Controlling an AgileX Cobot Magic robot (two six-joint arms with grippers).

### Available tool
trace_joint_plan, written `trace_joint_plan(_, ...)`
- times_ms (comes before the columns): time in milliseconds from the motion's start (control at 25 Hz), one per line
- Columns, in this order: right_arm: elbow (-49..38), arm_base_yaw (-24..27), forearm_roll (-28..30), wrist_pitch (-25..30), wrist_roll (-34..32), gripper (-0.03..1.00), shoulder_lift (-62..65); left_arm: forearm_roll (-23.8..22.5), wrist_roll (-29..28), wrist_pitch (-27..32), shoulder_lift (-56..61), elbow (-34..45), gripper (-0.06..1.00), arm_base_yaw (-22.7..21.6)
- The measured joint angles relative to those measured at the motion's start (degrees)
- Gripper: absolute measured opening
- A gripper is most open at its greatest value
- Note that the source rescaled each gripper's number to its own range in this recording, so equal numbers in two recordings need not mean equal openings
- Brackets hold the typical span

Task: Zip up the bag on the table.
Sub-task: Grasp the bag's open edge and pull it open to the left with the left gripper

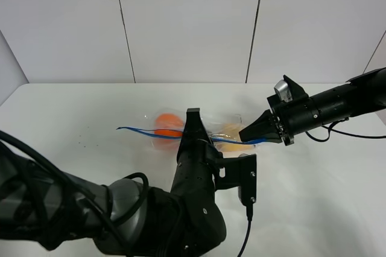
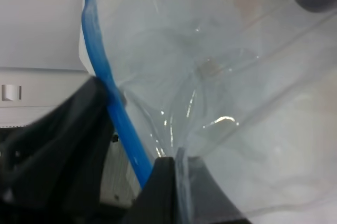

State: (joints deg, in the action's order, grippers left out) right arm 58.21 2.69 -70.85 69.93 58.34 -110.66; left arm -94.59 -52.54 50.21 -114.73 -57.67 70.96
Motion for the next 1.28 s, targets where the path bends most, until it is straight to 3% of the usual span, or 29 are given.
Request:
trace_joint_plan(440, 0.0, 0.0, 0.0, 0.0, 0.0, 0.0, 0.0, -0.1, -0.1, 0.3, 5.9, 9.6, 0.0, -6.3)
trace_joint_plan(1000, 0.0, 0.0, 0.0, -0.1, 0.0, 0.0, 0.0, 0.0, -1.3, -0.1, 7.0, 15.3, 0.0, -14.5)
trace_joint_plan(1280, 0.0, 0.0, 0.2, -0.1, 0.0, 0.0, 0.0, 0.3, -1.4, 0.3, 7.0, 15.7, 0.0, -16.4)
